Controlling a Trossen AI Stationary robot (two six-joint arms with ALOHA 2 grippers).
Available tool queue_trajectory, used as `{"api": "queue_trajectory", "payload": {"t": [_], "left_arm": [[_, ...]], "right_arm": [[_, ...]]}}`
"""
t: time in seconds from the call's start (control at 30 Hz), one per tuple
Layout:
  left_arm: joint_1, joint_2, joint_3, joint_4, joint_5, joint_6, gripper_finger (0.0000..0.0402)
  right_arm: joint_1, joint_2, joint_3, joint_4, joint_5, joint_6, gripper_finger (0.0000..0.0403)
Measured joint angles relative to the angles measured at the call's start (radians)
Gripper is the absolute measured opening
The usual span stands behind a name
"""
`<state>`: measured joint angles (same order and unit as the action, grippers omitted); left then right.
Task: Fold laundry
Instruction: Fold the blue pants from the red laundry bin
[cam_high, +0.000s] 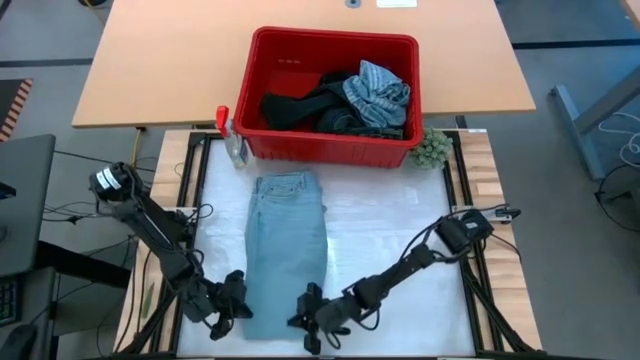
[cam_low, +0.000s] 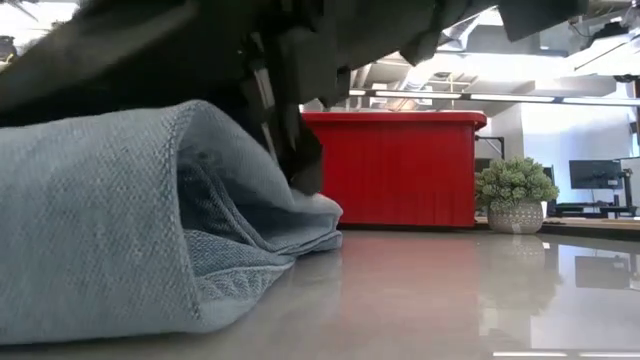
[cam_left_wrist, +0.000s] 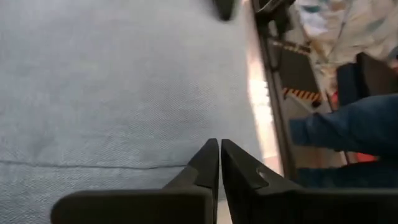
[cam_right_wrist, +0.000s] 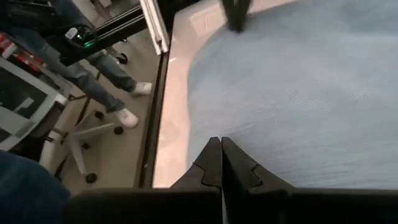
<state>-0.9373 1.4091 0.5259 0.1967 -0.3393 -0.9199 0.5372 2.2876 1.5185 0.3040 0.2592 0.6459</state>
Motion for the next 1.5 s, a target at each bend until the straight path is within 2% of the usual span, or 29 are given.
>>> {"api": "queue_trajectory", "payload": {"t": [0.2, 0.33, 0.4, 0.6, 0.7, 0.87, 1.0, 1.3, 1.4, 1.5], "left_arm": [[0.001, 0.109, 0.001, 0.005, -0.002, -0.088, 0.0001], [0.001, 0.18, 0.004, 0.018, 0.027, -0.204, 0.0], [-0.003, 0.183, 0.003, 0.036, 0.03, -0.214, 0.0], [-0.015, 0.043, 0.0, 0.018, -0.036, -0.146, 0.0], [-0.015, -0.05, 0.0, -0.031, -0.121, -0.134, 0.0], [-0.003, -0.137, 0.001, -0.067, -0.24, -0.087, 0.0], [0.003, -0.098, 0.001, -0.076, -0.229, -0.108, 0.0], [-0.006, 0.122, -0.005, -0.059, -0.119, -0.265, 0.0], [-0.006, 0.099, -0.001, -0.069, -0.121, -0.248, 0.0], [-0.004, 0.0, -0.001, -0.104, -0.149, -0.196, 0.0]], "right_arm": [[0.017, 0.082, 0.015, -0.018, 0.004, 0.108, 0.0019], [0.017, 0.097, 0.017, -0.025, 0.002, 0.141, 0.0019], [0.011, 0.087, 0.015, -0.019, -0.015, 0.126, 0.0019], [-0.018, -0.025, 0.006, -0.077, -0.067, -0.005, 0.0019], [-0.037, -0.082, 0.013, -0.117, -0.063, -0.067, 0.0019], [-0.061, -0.054, -0.004, -0.192, -0.087, -0.079, 0.0019], [-0.061, -0.032, -0.024, -0.186, -0.115, -0.044, 0.0019], [-0.064, 0.011, -0.047, -0.161, -0.141, 0.001, 0.002], [-0.076, -0.024, -0.051, -0.174, -0.179, -0.013, 0.0021], [-0.086, -0.092, -0.056, -0.234, -0.191, -0.053, 0.0024]]}}
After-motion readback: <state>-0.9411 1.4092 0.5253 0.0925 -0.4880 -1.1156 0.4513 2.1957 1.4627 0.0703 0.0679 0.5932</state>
